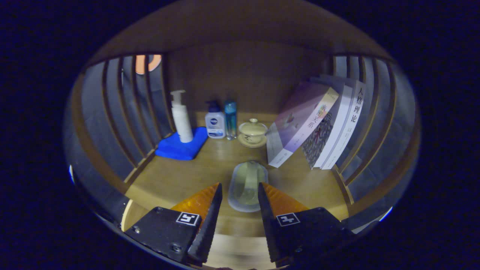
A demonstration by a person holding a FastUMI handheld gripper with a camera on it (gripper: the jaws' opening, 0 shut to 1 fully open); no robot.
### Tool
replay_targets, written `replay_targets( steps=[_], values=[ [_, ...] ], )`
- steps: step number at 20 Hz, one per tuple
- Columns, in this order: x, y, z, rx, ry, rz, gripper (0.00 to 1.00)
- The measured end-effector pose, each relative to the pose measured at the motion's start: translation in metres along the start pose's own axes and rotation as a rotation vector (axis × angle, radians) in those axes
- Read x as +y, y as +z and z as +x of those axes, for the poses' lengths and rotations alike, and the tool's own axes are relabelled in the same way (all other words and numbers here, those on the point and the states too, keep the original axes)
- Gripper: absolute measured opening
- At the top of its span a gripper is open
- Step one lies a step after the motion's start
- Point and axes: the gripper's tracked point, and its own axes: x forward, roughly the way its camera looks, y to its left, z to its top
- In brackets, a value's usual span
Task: Pull open the drawer, take out the items inside it, and place them on the countertop above the cabinet.
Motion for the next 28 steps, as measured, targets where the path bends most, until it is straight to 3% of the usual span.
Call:
replay_targets(
  steps=[2, 5, 9, 11, 14, 17, 22, 28],
  values=[
    [0.005, -0.001, -0.023, -0.049, 0.021, -0.007, 0.65],
    [0.013, -0.012, -0.056, -0.100, 0.058, 0.001, 0.85],
    [0.012, -0.021, -0.105, -0.193, 0.074, 0.017, 0.86],
    [0.015, -0.031, -0.128, -0.232, 0.087, 0.021, 1.00],
    [0.024, -0.047, -0.157, -0.277, 0.132, 0.032, 1.00],
    [0.026, -0.064, -0.176, -0.342, 0.110, -0.026, 1.00],
    [0.056, -0.106, -0.193, -0.400, 0.147, -0.070, 1.00],
    [0.055, -0.169, -0.193, -0.402, 0.083, -0.016, 1.00]
  ],
)
